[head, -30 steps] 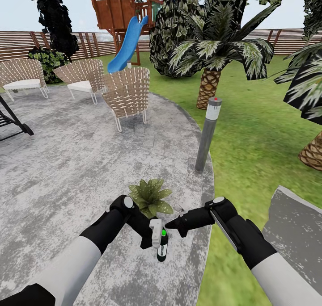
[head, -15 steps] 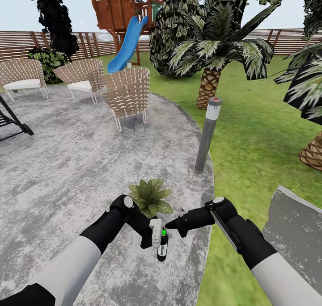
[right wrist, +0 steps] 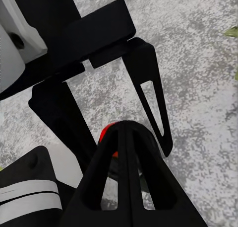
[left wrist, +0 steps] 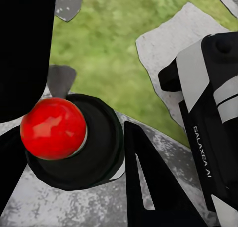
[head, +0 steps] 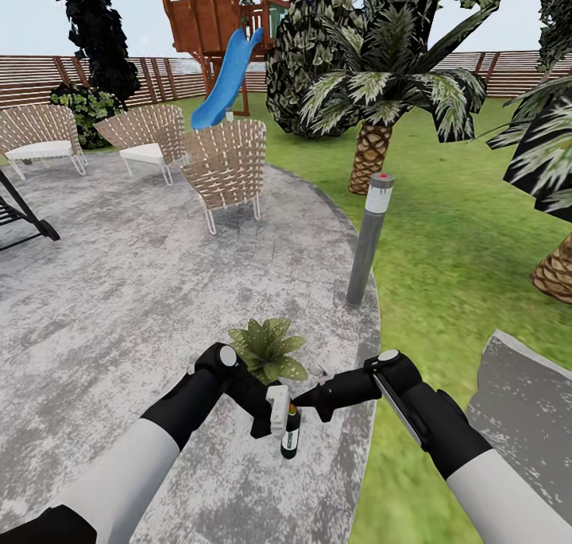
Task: Pick up the pesticide atomizer in the garden and spray insectifuge to fully cover both potted plants in the garden.
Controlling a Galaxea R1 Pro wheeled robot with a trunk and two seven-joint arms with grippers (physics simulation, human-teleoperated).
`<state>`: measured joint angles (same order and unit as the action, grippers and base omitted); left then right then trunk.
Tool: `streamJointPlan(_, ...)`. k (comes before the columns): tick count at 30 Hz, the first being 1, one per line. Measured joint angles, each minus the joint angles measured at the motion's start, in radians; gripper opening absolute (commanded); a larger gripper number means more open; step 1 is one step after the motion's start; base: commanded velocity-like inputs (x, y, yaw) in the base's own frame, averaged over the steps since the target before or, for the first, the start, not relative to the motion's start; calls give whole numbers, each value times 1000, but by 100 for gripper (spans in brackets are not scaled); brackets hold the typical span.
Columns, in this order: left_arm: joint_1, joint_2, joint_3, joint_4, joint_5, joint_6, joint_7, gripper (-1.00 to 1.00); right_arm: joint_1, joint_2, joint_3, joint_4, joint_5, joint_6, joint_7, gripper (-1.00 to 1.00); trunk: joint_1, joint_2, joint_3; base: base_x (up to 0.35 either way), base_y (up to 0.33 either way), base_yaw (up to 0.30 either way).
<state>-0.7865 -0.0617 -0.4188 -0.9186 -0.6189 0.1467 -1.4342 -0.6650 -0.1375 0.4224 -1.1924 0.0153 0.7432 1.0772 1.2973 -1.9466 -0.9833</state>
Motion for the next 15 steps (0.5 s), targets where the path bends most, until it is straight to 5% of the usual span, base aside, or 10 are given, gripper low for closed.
streamJointPlan(15, 0, 2, 1, 0, -2, 1, 1, -100, 0, 0, 0, 0, 0, 0, 0, -100, 0, 0, 0, 0, 0, 0)
